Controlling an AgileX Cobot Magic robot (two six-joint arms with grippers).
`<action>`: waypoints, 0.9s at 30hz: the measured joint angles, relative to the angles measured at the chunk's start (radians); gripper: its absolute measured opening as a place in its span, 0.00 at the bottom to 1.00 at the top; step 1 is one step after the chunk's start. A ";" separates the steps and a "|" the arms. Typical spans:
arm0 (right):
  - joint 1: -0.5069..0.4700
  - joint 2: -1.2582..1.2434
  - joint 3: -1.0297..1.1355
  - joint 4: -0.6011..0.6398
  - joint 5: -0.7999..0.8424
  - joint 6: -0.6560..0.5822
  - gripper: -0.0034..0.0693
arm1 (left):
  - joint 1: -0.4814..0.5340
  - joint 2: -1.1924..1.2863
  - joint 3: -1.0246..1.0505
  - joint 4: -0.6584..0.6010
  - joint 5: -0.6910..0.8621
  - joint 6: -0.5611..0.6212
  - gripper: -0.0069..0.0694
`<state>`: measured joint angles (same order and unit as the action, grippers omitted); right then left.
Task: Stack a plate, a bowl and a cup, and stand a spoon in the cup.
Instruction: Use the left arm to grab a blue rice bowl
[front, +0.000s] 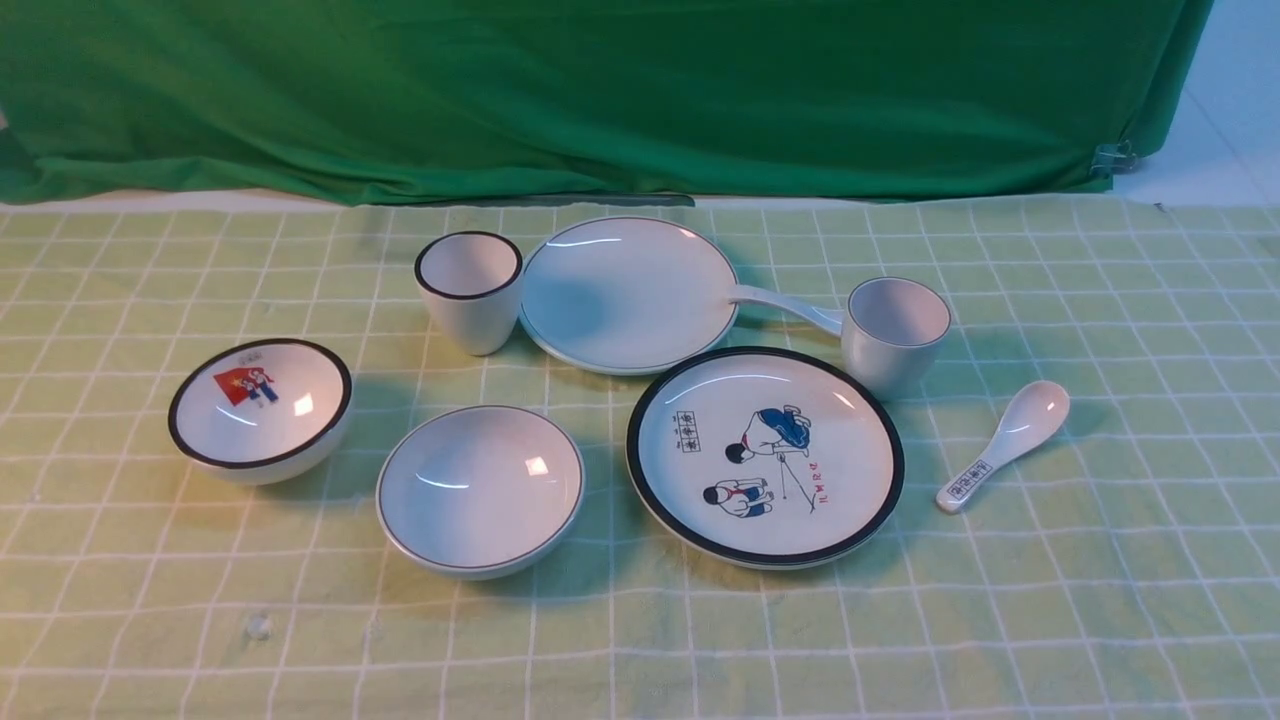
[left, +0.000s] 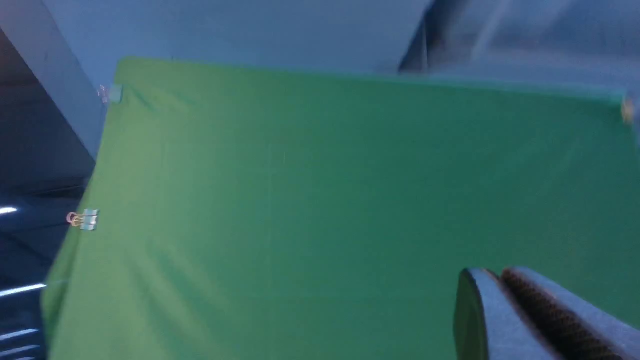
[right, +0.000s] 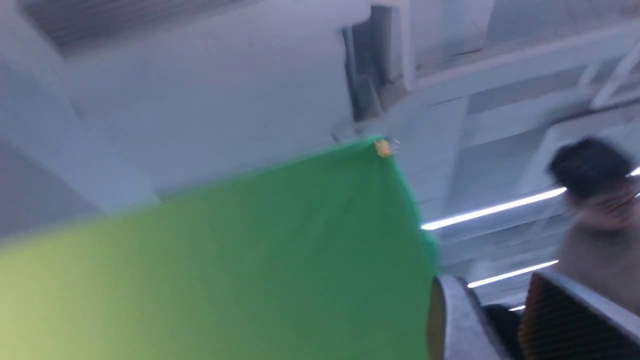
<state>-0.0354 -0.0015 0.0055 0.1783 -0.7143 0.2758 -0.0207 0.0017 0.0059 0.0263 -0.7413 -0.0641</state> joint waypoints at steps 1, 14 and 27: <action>0.000 0.000 0.000 0.000 -0.003 0.060 0.38 | 0.000 0.000 0.000 -0.010 -0.009 -0.032 0.12; 0.000 0.000 0.000 0.000 -0.001 0.236 0.38 | 0.000 0.092 -0.204 -0.049 0.166 -0.217 0.12; 0.000 0.332 -0.317 -0.016 0.569 -0.214 0.36 | 0.000 0.727 -0.587 -0.053 0.688 -0.264 0.12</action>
<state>-0.0354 0.3309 -0.3115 0.1620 -0.1454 0.0622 -0.0207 0.7287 -0.5812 -0.0271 -0.0536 -0.3286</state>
